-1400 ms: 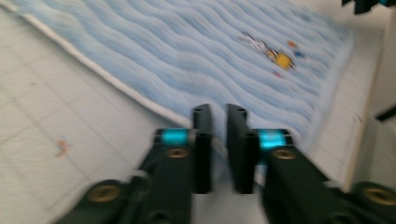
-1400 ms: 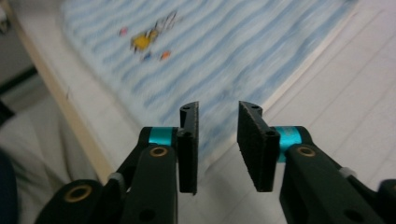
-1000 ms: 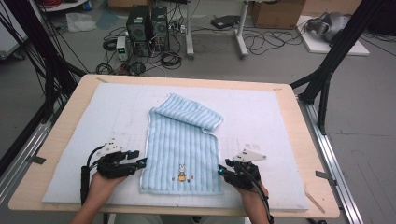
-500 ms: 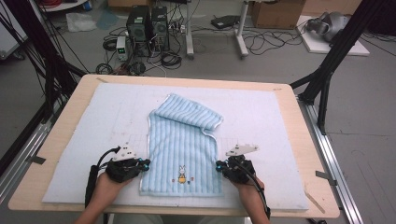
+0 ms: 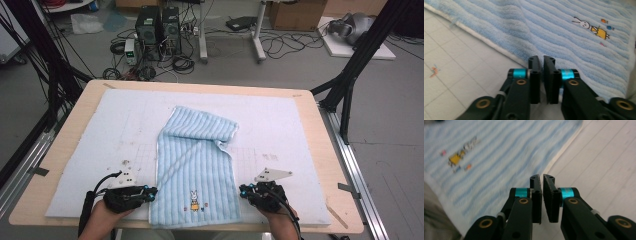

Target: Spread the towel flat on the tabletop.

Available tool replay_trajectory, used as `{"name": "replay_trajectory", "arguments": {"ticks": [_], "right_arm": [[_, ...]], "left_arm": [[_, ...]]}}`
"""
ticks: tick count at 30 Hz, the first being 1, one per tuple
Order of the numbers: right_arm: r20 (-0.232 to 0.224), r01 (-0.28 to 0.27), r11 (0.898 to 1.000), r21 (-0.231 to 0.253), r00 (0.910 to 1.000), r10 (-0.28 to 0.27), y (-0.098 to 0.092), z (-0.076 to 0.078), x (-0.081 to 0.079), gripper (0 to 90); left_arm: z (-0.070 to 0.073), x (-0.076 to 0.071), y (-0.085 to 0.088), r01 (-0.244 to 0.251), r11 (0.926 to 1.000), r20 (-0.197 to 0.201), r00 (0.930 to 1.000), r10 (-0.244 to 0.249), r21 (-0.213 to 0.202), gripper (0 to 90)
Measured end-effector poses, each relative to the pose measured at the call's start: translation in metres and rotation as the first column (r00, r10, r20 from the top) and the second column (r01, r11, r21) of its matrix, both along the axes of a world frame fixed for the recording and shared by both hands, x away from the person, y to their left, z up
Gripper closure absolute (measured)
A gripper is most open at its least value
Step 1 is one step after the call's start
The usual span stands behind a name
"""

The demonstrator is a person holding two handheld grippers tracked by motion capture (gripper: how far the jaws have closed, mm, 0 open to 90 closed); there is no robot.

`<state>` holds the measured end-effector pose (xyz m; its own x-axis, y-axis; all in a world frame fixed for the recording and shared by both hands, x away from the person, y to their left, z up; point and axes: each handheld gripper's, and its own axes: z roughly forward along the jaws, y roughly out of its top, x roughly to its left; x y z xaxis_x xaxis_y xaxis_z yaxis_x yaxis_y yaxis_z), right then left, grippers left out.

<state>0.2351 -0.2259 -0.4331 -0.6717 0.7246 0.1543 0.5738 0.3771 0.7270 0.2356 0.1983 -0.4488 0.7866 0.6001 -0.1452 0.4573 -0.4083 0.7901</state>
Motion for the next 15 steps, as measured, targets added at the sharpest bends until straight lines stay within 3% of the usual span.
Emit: {"name": "replay_trajectory", "arguments": {"ticks": [3,8,11,12,13,14,15], "right_arm": [[0.04,0.041,0.999,0.037,0.9983,-0.042,0.001,0.003,0.007,71.7],[0.065,0.074,0.997,0.019,0.9951,-0.075,0.017,-0.001,0.028,58.7],[0.038,0.09,0.996,-0.013,0.9953,-0.089,0.028,-0.01,0.044,58.0],[0.021,0.091,0.995,-0.038,0.9957,-0.09,0.031,-0.013,0.046,62.6],[0.05,0.099,0.993,-0.063,0.9941,-0.096,0.033,-0.013,0.045,70.0],[0.037,0.086,0.994,-0.062,0.9958,-0.083,0.032,-0.012,0.045,81.6],[0.015,0.058,0.996,-0.064,0.9983,-0.057,0.03,-0.011,0.044,87.4]], "left_arm": [[0.0,0.006,0.0,-0.062,0.9975,0.017,0.9979,0.063,-0.034,60.9],[0.006,0.026,0.005,-0.128,0.9874,0.055,0.9896,0.133,-0.094,50.9],[0.011,0.042,0.009,-0.182,0.9746,0.06,0.9798,0.191,-0.131,48.5],[0.012,0.048,0.011,-0.195,0.9704,0.061,0.9769,0.205,-0.143,48.3],[0.013,0.051,0.011,-0.203,0.967,0.06,0.975,0.214,-0.155,48.3],[0.014,0.055,0.013,-0.209,0.9641,0.063,0.9732,0.221,-0.164,48.3],[0.015,0.058,0.014,-0.218,0.9603,0.06,0.971,0.232,-0.174,48.3]]}}
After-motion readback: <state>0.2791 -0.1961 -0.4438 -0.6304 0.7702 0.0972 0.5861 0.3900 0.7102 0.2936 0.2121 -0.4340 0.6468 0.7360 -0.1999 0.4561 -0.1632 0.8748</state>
